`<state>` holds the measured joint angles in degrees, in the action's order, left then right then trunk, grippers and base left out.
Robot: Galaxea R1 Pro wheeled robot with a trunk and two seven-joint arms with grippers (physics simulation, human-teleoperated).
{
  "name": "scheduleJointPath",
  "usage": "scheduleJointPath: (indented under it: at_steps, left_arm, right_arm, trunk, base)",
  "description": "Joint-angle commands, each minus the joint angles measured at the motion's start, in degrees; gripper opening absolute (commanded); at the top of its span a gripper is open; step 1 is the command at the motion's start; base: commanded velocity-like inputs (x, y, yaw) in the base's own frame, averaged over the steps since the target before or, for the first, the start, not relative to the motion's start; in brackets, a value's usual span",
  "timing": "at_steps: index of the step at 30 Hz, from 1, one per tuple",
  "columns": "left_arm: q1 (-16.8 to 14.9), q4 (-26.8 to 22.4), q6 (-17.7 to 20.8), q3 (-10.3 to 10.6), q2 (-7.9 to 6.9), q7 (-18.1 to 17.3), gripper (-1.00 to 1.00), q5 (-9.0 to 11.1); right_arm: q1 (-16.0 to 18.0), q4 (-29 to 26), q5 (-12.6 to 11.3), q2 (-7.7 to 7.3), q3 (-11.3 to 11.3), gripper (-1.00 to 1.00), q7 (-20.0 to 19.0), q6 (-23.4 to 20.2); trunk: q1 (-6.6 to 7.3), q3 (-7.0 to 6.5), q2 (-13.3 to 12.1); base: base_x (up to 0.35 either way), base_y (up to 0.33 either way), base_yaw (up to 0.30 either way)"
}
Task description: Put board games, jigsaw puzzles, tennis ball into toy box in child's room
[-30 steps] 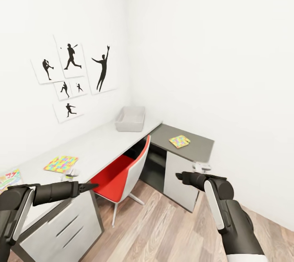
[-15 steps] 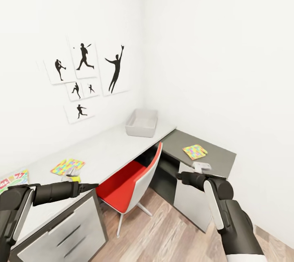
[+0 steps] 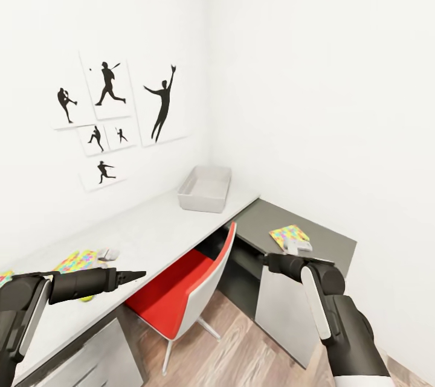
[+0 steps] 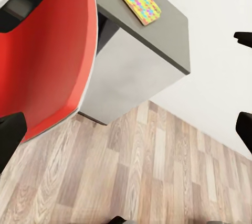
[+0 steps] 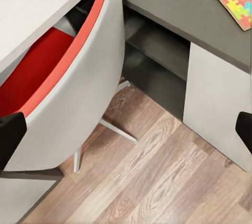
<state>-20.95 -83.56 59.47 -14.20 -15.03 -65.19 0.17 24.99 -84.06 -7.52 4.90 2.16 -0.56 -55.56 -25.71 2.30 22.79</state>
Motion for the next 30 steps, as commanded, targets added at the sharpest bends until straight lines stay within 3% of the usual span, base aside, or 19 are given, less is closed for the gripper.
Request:
scheduleJointPath:
  at_steps: [1, 20, 30]
  left_arm:
    - [-0.1, 0.0, 0.5, 0.0, 0.0, -0.2, 1.0, 0.0]
    - [-0.1, 0.0, 0.5, 0.0, 0.0, -0.2, 1.0, 0.0]
    - [-0.1, 0.0, 0.5, 0.0, 0.0, -0.2, 1.0, 0.0]
  right_arm:
    - [0.1, 0.0, -0.2, 0.06, 0.1, 1.0, -0.1, -0.3]
    - [0.1, 0.0, -0.2, 0.26, 0.0, 1.0, -0.1, -0.2]
    - [0.1, 0.0, -0.1, 0.37, -0.1, 1.0, -0.1, -0.2]
  trunk:
    - [-0.07, 0.13, 0.1]
    - [-0.07, 0.13, 0.1]
    - [-0.07, 0.13, 0.1]
  base:
    - [0.304, -0.109, 0.0]
    - [0.304, -0.095, 0.003]
    - [0.293, -0.019, 0.234]
